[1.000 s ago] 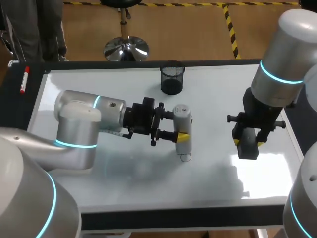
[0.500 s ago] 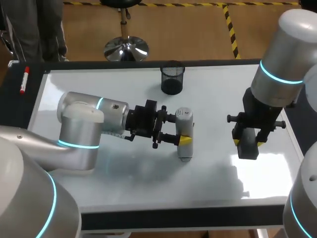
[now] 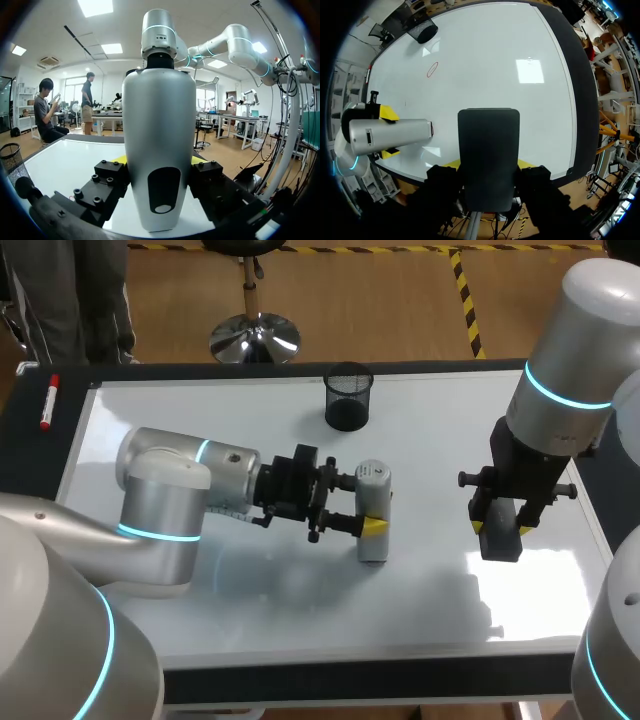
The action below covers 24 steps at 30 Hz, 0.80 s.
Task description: Pick up the inspection probe, press it on each red-marked spot on the whiteboard one by one, put down the probe, pick up the eraser, and wipe off all the red marks.
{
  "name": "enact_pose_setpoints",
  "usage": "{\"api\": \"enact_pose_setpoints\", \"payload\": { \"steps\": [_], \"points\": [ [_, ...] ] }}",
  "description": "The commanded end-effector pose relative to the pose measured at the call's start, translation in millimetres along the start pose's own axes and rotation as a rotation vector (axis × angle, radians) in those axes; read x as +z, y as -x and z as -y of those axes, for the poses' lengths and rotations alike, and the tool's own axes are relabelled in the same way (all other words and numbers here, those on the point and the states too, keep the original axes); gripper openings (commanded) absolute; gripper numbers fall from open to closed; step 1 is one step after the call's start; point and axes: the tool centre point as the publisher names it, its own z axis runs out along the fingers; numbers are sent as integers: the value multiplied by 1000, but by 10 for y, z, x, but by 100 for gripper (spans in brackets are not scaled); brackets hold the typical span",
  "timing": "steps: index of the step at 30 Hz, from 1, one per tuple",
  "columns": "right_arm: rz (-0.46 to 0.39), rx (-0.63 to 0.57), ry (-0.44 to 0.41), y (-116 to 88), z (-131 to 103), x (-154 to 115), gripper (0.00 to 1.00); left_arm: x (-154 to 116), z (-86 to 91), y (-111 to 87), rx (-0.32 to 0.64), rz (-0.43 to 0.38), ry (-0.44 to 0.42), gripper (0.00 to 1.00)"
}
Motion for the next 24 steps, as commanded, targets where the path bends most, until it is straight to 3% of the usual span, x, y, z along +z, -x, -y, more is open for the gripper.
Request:
{"api": "enact_pose_setpoints", "payload": {
  "steps": [1,24],
  "points": [
    [-3,-1,1,10,1,-2,0,54,-67,17,-5,-5,9,0],
    [-3,-1,1,10,1,-2,0,72,-112,-4,-19,-20,17,0]
  ]
}}
